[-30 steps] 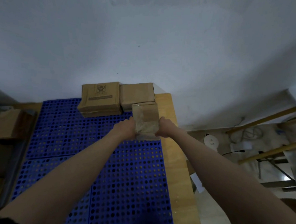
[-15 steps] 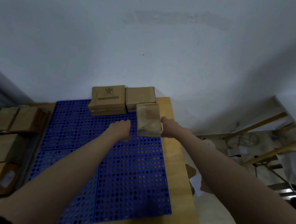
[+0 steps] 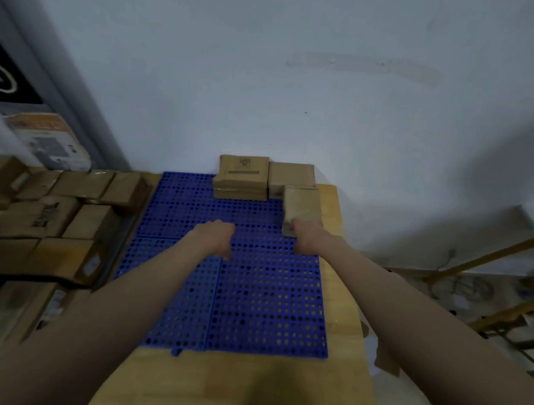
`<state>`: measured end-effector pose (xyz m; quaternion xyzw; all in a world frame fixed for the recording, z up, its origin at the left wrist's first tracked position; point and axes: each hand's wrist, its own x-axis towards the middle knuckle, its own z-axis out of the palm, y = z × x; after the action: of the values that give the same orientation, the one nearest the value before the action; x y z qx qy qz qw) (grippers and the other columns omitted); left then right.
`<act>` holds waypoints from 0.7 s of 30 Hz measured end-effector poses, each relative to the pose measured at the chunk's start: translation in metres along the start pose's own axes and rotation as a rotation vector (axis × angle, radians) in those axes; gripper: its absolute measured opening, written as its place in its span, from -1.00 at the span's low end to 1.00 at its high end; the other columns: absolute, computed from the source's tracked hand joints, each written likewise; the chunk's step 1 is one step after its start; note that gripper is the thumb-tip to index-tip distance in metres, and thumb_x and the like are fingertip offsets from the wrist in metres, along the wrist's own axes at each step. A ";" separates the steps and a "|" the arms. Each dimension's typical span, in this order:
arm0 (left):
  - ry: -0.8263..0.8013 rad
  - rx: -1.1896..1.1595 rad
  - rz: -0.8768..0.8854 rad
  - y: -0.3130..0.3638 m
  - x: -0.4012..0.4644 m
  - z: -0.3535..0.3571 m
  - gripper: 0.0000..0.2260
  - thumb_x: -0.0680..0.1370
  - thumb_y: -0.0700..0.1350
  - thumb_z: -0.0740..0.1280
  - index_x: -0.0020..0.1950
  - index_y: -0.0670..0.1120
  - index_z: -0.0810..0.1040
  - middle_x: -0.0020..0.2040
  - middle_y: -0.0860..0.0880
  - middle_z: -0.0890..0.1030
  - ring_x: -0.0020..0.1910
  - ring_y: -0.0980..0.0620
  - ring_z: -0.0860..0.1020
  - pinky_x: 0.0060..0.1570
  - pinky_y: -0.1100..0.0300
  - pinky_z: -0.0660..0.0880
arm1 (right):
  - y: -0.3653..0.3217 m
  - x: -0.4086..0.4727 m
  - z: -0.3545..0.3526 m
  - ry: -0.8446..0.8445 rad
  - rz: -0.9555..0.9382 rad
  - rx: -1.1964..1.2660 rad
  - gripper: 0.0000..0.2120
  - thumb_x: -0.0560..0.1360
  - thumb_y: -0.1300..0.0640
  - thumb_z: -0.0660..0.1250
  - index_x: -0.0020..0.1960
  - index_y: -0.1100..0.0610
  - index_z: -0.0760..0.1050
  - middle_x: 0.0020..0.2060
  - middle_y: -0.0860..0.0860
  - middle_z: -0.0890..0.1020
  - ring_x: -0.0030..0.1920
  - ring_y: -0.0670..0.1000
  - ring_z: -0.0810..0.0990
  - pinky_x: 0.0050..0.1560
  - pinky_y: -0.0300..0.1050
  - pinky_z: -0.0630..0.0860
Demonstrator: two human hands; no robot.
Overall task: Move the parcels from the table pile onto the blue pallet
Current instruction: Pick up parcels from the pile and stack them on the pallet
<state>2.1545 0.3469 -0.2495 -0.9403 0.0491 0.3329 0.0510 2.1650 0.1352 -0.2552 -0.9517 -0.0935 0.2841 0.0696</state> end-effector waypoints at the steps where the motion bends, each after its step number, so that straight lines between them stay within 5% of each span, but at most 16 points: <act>1: -0.007 -0.010 -0.009 -0.008 -0.011 0.004 -0.50 0.55 0.02 0.41 0.42 -0.07 0.33 0.29 -0.09 0.47 0.14 -0.10 0.52 0.15 -0.03 0.51 | -0.011 -0.004 0.002 0.003 -0.017 -0.014 -0.57 0.56 0.22 0.35 0.38 0.21 0.32 0.25 0.18 0.50 0.17 0.18 0.54 0.16 0.08 0.56; 10: 0.009 -0.126 -0.130 -0.096 -0.103 0.060 -0.60 0.59 0.02 0.35 0.38 -0.08 0.40 0.28 -0.08 0.51 0.12 -0.09 0.53 0.18 -0.05 0.50 | -0.137 -0.043 0.023 -0.095 -0.170 -0.105 -0.62 0.60 0.26 0.24 0.40 0.21 0.32 0.34 0.24 0.40 0.20 0.25 0.54 0.14 0.24 0.51; 13: 0.005 -0.178 -0.129 -0.135 -0.132 0.089 -0.77 0.60 0.04 0.34 0.16 -0.03 0.40 0.09 -0.08 0.48 0.01 -0.10 0.49 0.24 -0.12 0.45 | -0.182 -0.053 0.036 -0.114 -0.238 -0.141 -0.61 0.61 0.24 0.25 0.41 0.21 0.31 0.31 0.22 0.43 -0.07 0.14 0.50 -0.13 0.03 0.45; 17: -0.014 -0.244 -0.143 -0.185 -0.178 0.133 -0.76 0.59 0.05 0.35 0.09 -0.03 0.37 -0.03 -0.05 0.41 -0.06 -0.08 0.41 0.18 -0.07 0.47 | -0.245 -0.072 0.064 -0.141 -0.300 -0.224 -0.60 0.61 0.21 0.25 0.44 0.17 0.31 0.32 0.16 0.43 0.02 0.14 0.57 -0.03 0.07 0.55; 21: 0.084 -0.252 -0.200 -0.227 -0.219 0.177 -0.59 0.52 0.04 0.40 0.27 -0.16 0.52 0.24 -0.16 0.55 0.21 -0.13 0.53 0.20 -0.03 0.49 | -0.304 -0.093 0.093 -0.125 -0.366 -0.271 -0.66 0.59 0.19 0.27 0.35 0.23 0.42 0.28 0.21 0.50 0.18 0.18 0.57 0.06 0.07 0.56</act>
<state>1.9038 0.6074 -0.2335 -0.9526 -0.0849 0.2899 -0.0363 1.9952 0.4179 -0.2270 -0.9001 -0.3058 0.3100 -0.0143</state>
